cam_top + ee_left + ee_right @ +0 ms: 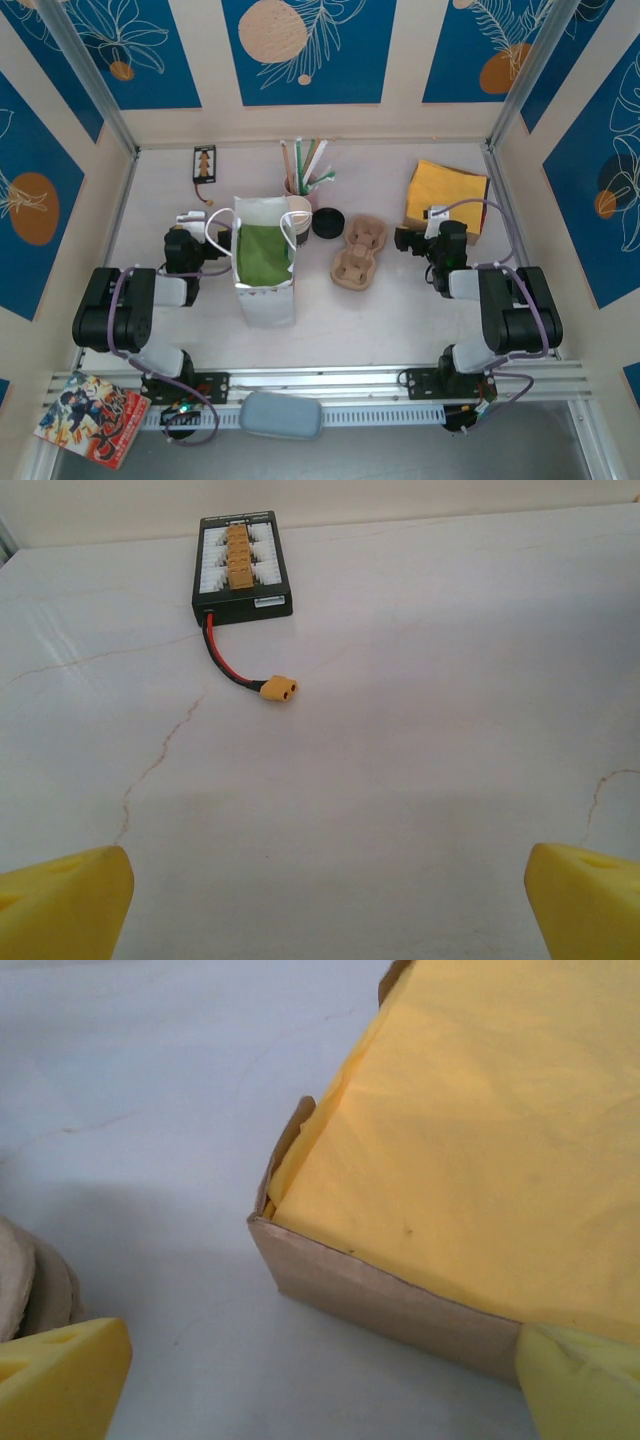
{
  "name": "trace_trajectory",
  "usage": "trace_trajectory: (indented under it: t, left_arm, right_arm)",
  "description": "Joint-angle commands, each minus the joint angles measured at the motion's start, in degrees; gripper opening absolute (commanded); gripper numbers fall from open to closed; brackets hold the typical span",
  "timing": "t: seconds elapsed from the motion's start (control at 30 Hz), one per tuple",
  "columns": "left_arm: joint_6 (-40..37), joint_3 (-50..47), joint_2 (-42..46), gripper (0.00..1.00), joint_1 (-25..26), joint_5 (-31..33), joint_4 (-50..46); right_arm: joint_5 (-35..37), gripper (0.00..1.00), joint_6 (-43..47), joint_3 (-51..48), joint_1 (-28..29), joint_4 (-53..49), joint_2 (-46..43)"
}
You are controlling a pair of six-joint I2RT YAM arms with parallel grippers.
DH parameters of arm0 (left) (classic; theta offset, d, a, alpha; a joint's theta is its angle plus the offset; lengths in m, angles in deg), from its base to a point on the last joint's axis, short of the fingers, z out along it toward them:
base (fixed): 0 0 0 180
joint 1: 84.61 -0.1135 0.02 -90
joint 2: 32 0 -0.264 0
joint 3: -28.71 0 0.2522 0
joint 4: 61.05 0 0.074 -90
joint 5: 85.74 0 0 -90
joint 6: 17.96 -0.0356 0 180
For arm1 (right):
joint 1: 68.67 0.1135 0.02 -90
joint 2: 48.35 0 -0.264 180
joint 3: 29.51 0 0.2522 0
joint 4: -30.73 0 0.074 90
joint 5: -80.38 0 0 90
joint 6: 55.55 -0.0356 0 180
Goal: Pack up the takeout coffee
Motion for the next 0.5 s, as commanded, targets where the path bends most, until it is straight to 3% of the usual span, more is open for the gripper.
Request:
trace_trajectory:
  t: [0.0,0.47]
  left_arm:
    - [-1.24,-0.12,-0.13,1.0,0.52,-0.96,1.93]
    - [-1.24,-0.12,-0.15,1.0,0.56,-0.97,2.02]
  right_arm:
    - [-5.17,0.99,0.78,-0.25,-0.61,5.56,0.16]
    - [-4.17,0.99,-0.74,0.83,-1.42,4.37,0.67]
